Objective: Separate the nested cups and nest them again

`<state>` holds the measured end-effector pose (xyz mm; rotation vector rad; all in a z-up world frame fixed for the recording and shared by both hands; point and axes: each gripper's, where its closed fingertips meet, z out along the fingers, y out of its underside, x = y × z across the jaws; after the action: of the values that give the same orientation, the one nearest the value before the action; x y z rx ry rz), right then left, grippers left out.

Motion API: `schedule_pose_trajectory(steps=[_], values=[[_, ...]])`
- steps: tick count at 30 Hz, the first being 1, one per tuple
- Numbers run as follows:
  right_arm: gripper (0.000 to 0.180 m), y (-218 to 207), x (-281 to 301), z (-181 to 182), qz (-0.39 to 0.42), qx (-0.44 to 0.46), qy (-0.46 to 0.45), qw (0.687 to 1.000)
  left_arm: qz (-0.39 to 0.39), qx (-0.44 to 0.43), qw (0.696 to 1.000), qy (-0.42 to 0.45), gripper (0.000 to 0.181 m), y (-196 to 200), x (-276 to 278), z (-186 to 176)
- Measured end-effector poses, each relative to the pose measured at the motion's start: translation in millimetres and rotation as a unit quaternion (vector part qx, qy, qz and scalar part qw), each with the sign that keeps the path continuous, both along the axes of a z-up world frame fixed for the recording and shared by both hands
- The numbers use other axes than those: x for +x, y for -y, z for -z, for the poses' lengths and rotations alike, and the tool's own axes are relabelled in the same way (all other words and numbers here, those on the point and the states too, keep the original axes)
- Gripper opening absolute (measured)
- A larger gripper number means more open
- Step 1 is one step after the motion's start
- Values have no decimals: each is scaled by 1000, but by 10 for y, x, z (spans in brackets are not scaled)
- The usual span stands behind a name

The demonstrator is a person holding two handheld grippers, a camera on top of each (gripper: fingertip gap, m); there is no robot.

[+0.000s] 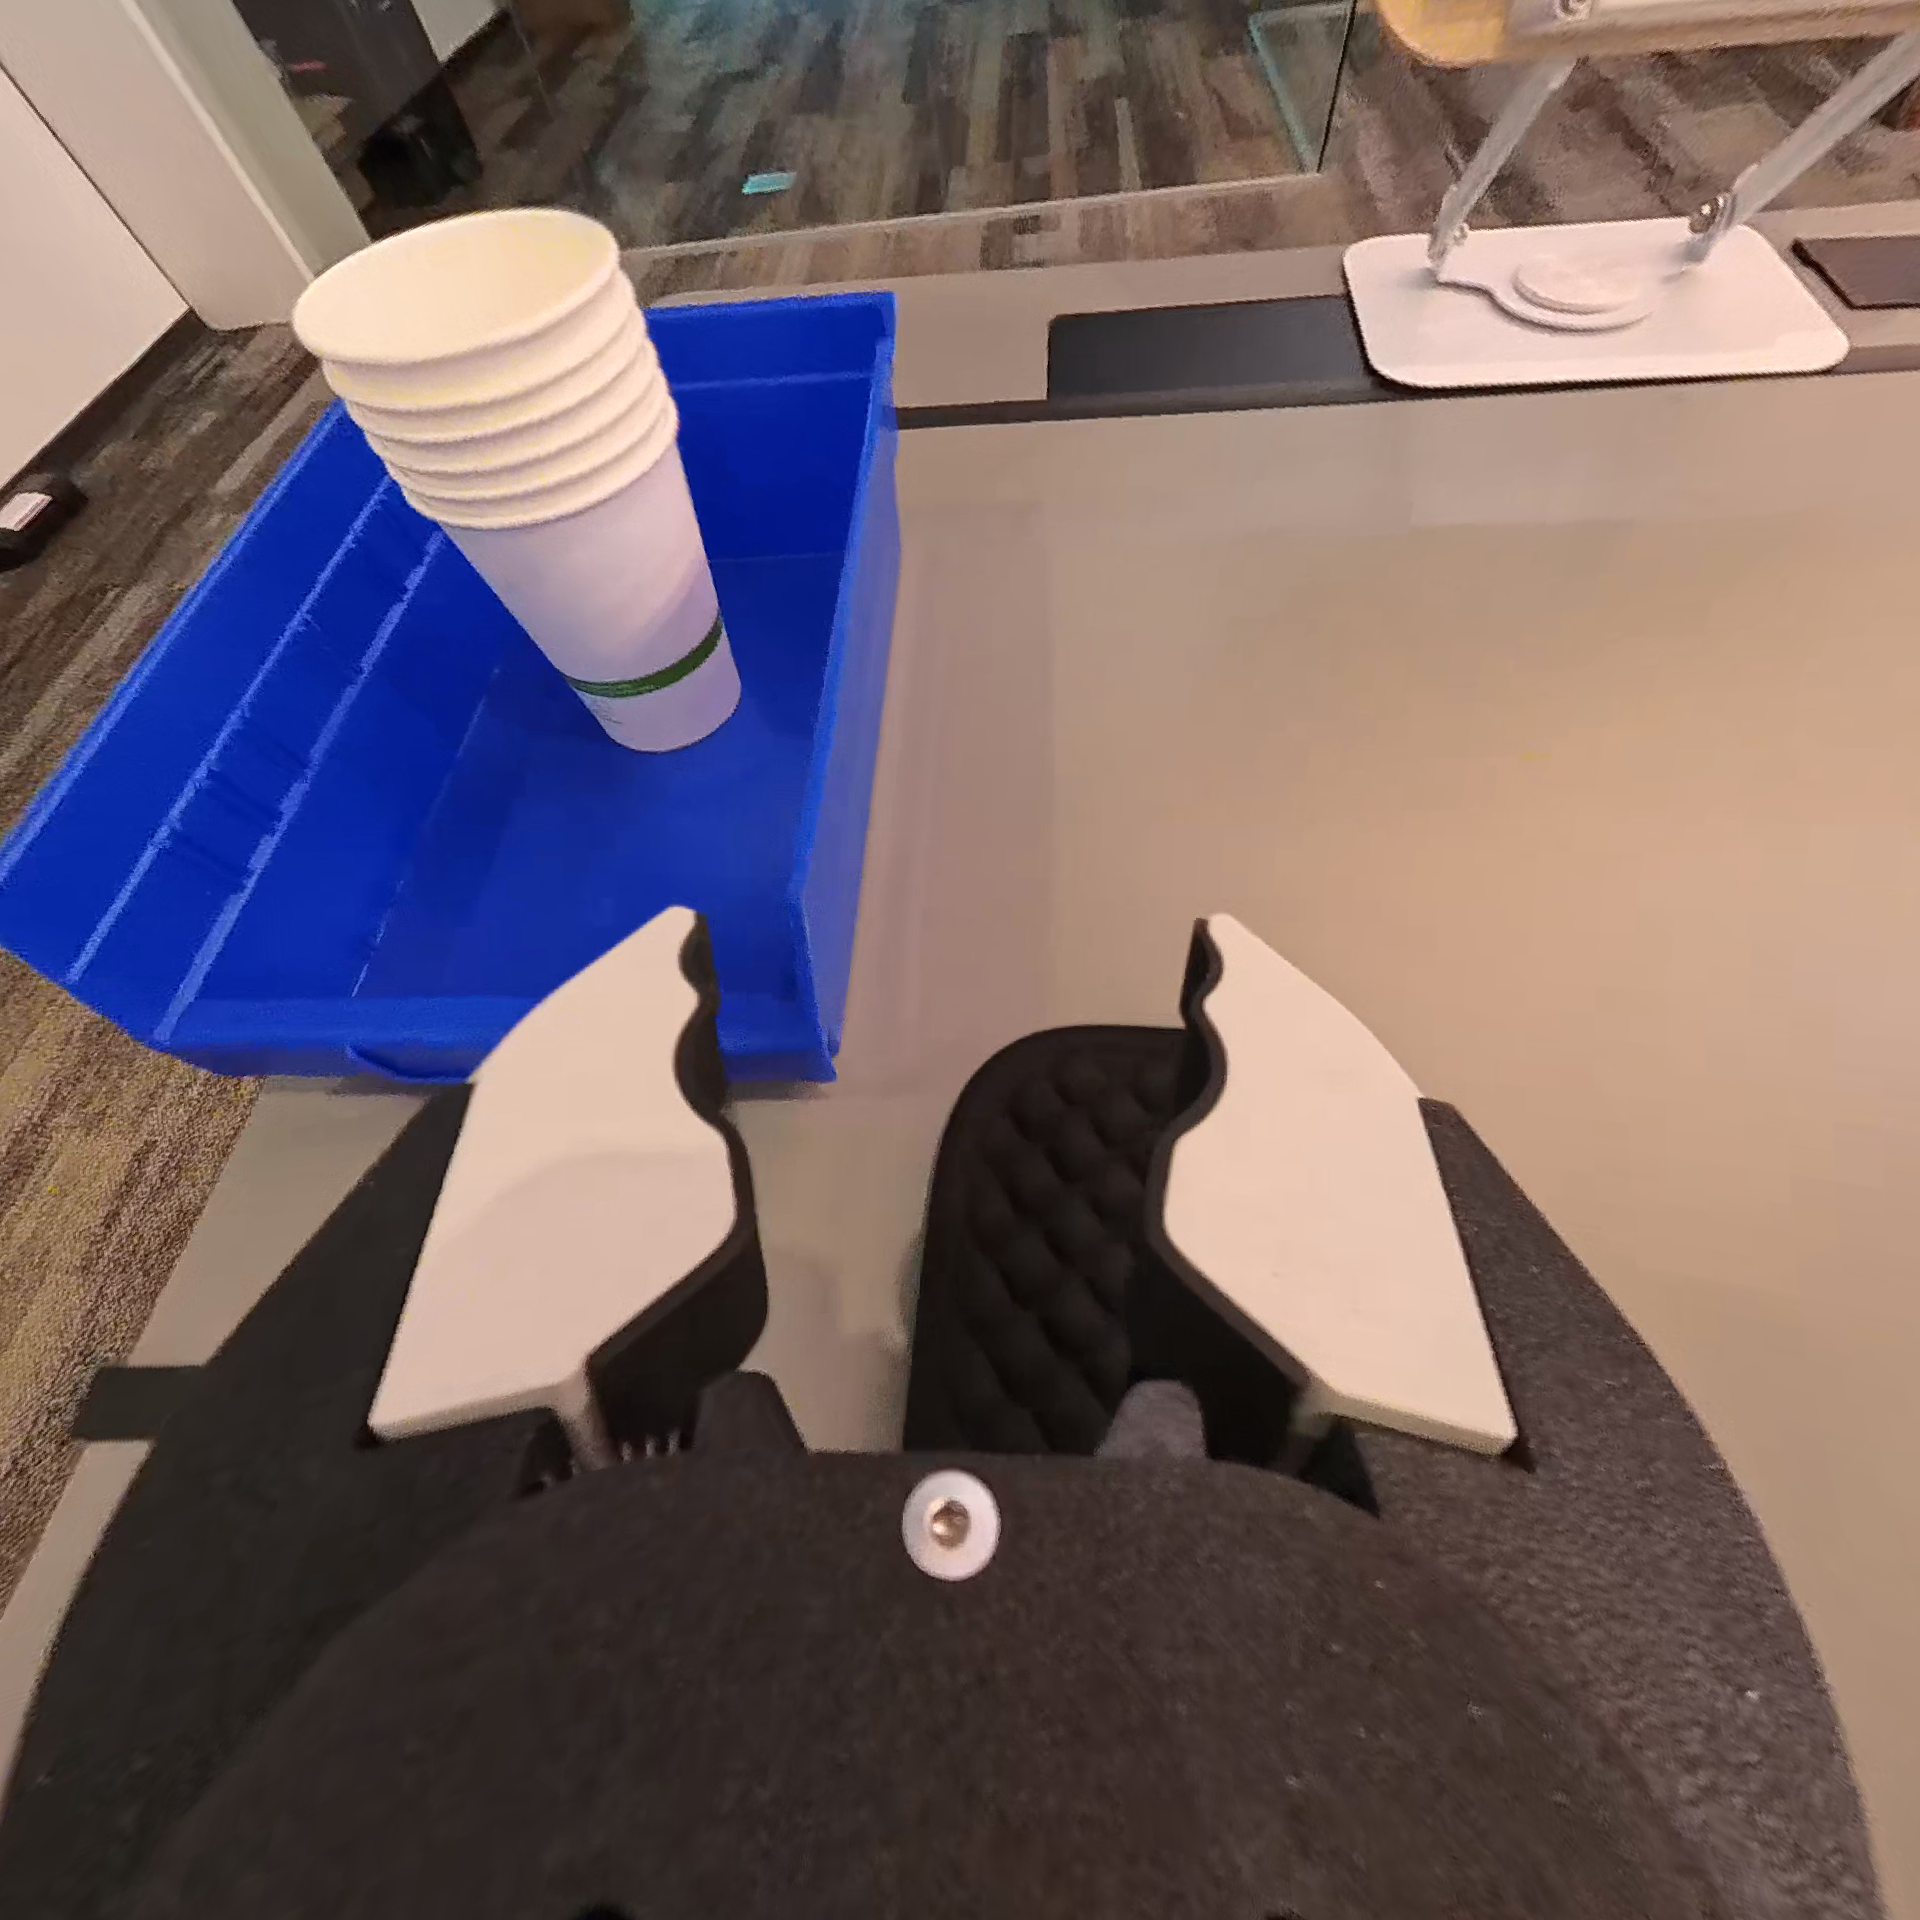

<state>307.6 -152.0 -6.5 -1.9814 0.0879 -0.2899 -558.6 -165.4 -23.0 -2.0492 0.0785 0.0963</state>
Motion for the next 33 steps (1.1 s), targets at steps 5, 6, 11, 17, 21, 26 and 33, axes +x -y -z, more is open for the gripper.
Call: schedule_pose_trajectory(steps=[5,6,11,17,21,26,33], values=[[85,355,-599,-176,2,76,-56,996,-10,62,997,-43,105,-214,8,-445],[85,401,-749,-295,-8,100,-62,993,-16,90,994,-57,107,-265,17,-641],[95,434,-1566,-1126,-73,178,-33,981,6,218,974,-68,101,-524,344,-1555],[116,165,-2532,-1877,-131,200,19,971,22,232,971,-52,113,-865,866,-1923],[122,-97,-3136,-1940,-154,167,21,974,24,205,978,-27,125,-1089,1138,-1822],[133,-424,-3633,-1770,-162,142,7,977,18,173,985,-8,135,-1272,1384,-1588],[145,-857,-3887,-1001,-133,92,-11,987,22,135,991,1,145,-1400,1632,-1060]])
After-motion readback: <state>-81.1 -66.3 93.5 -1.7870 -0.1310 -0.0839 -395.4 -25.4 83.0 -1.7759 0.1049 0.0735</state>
